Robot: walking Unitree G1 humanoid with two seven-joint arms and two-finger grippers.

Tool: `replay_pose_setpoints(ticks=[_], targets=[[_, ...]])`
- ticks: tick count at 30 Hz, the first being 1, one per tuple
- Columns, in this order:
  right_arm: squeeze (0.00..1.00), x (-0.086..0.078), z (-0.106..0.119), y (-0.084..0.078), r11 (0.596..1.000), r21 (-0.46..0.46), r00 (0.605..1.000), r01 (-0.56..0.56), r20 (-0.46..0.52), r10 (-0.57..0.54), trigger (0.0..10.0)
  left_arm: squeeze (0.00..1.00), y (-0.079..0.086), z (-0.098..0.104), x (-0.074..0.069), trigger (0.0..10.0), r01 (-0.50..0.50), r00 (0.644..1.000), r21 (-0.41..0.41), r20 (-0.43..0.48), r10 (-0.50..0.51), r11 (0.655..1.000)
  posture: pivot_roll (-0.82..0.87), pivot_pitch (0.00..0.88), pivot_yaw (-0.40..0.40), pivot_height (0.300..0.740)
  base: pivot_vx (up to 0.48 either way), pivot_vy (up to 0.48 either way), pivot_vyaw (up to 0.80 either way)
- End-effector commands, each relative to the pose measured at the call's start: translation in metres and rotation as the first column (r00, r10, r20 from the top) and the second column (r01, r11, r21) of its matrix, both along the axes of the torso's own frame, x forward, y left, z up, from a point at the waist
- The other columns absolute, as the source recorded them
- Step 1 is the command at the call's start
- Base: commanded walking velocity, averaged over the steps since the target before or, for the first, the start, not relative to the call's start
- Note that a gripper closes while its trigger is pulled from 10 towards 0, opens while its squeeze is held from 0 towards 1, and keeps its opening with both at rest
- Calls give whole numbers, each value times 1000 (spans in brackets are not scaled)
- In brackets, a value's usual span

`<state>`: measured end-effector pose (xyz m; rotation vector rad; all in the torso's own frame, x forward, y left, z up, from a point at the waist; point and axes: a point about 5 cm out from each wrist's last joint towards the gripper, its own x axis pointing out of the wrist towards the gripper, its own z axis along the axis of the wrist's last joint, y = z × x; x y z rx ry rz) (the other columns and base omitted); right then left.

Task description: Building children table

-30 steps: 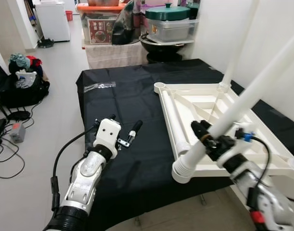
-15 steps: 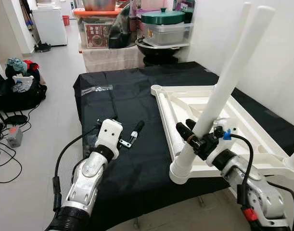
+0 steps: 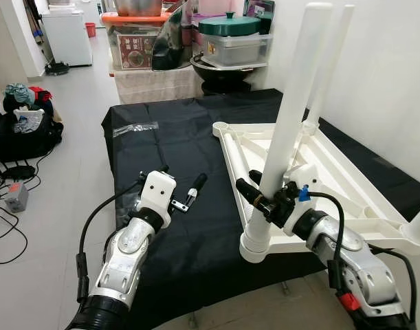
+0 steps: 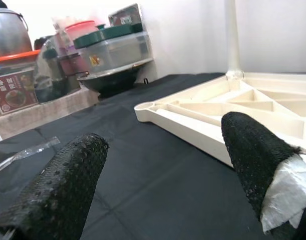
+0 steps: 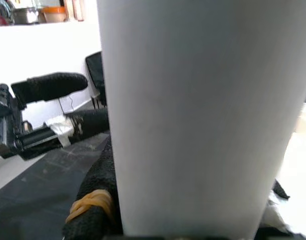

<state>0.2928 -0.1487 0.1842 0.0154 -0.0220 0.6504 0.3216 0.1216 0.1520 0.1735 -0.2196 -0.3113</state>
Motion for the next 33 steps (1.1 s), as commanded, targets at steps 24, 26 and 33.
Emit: replay_pose_setpoints(ticks=[24, 26, 33], targets=[[0, -22, -33, 5, 996, 77, 992, 32, -121, -22, 0, 0, 12, -5, 2, 10000, -39, 999, 3, -32, 39, 999, 3, 0, -55, 740, 0, 0, 0], [0, -23, -32, 5, 997, 73, 993, 32, -120, -23, 0, 0, 11, -4, 2, 10000, -40, 999, -2, -28, 40, 999, 5, 0, -56, 740, 0, 0, 0], [0, -27, -35, 9, 997, 74, 991, 32, -129, -22, 0, 0, 14, -5, 0, 10000, -50, 998, 0, -32, 50, 999, 18, 0, -61, 740, 0, 0, 0]])
